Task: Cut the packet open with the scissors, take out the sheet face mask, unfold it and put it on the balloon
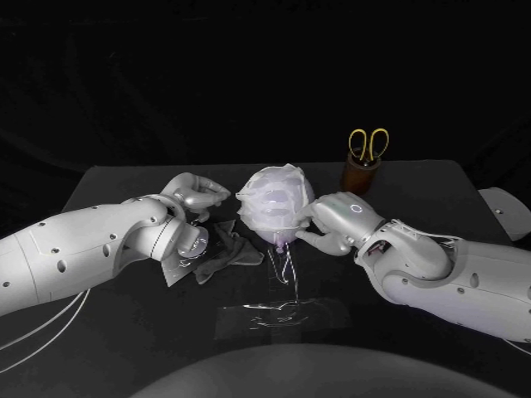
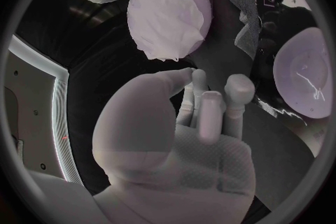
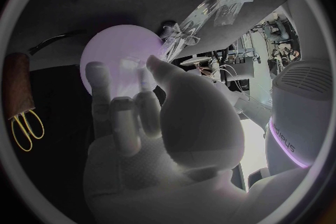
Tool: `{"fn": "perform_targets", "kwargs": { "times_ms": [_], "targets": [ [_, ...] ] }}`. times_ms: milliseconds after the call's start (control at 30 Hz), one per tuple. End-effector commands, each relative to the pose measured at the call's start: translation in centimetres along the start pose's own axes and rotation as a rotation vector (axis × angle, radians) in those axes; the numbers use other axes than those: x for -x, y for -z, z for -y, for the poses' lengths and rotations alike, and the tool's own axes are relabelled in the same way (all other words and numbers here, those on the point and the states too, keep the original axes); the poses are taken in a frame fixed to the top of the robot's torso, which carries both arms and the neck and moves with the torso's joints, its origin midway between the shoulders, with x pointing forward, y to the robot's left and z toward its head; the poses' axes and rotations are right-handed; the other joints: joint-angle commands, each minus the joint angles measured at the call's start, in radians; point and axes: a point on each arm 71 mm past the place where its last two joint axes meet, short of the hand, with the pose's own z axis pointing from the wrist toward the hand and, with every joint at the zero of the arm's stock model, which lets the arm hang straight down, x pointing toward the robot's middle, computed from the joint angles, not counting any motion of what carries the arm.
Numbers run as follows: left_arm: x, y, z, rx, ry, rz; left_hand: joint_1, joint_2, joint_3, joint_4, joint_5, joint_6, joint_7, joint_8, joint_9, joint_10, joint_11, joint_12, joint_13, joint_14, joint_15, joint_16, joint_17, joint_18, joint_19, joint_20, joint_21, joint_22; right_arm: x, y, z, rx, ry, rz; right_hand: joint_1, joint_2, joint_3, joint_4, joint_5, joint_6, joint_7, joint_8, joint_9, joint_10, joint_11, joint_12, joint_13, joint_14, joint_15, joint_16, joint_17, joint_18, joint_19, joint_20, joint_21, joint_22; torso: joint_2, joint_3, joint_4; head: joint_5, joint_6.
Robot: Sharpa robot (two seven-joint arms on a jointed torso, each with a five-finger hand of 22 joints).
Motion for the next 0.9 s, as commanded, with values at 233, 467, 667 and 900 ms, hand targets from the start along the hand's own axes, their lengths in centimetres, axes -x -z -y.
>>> {"fn": "perform_targets", "kwargs": {
  "times_ms": [233,467,667,900],
  "targets": [
    [1.0,0.2,0.9,-0.176,0.070,0.017,-0.001,-0.015,0.006,-0.027,0.001,-0.077,0.055,-0.056,-0.033,-0.114,0.070,-0.231,-0.160,-0.537,0.069,-0.363,-0.632,0.052,-0.355,0.064,-0.294,-0.239,1.9,0.8,-0.4,0.120,-0.227,0.204,0.019,-0.004,0.022,0.013,-0.001,-0.026,0.008,-0.010,-0.005,-0.216,0.010,-0.310,-0.171,-0.128,0.000,-0.103,-0.178,0.038,-0.132,0.009,-0.213,-0.005,0.000,-0.0004,-0.0004,-0.005,0.012],
    [1.7,1.0,1.9,-0.359,0.099,0.003,-0.034,-0.011,-0.023,-0.012,-0.002,-0.059,0.058,-0.049,-0.040,-0.100,0.110,-0.417,-0.312,-0.769,0.139,-0.612,-0.789,0.001,-0.552,0.151,-0.597,-0.413,3.1,2.1,0.3,0.148,-0.372,0.289,0.032,-0.016,0.050,0.036,0.001,-0.058,0.011,0.012,0.004,-0.397,0.011,-0.680,-0.496,-0.389,0.008,-0.370,-0.589,0.040,-0.195,0.029,-0.331,-0.079,-0.001,-0.0001,-0.0010,-0.010,0.023],
    [1.5,1.8,2.6,-0.475,0.106,-0.032,-0.032,-0.014,-0.050,0.000,-0.002,-0.058,0.071,-0.055,-0.049,-0.066,0.129,-0.556,-0.422,-0.830,0.168,-0.764,-0.901,-0.012,-0.609,0.200,-0.827,-0.582,3.6,3.0,1.4,0.118,-0.431,0.305,0.039,-0.032,0.065,0.058,0.005,-0.081,0.016,0.036,0.014,-0.391,0.020,-0.817,-0.646,-0.436,0.018,-0.556,-0.704,0.041,-0.209,0.042,-0.431,-0.168,-0.003,-0.0004,-0.0014,-0.009,0.036],
    [0.4,2.7,3.9,-0.650,0.015,-0.085,-0.033,-0.023,-0.106,0.023,-0.005,-0.103,0.073,-0.103,-0.074,-0.072,0.143,-0.684,-0.455,-0.909,0.202,-0.956,-1.007,-0.055,-0.711,0.204,-0.989,-0.727,4.1,2.7,2.8,0.049,-0.454,0.272,0.042,-0.050,0.094,0.086,0.001,-0.100,0.041,0.051,0.020,-0.377,0.050,-1.036,-0.881,-0.453,0.050,-0.820,-0.805,0.042,-0.230,0.071,-0.562,-0.307,-0.005,-0.0023,0.0008,-0.012,0.056]
  ]
}}
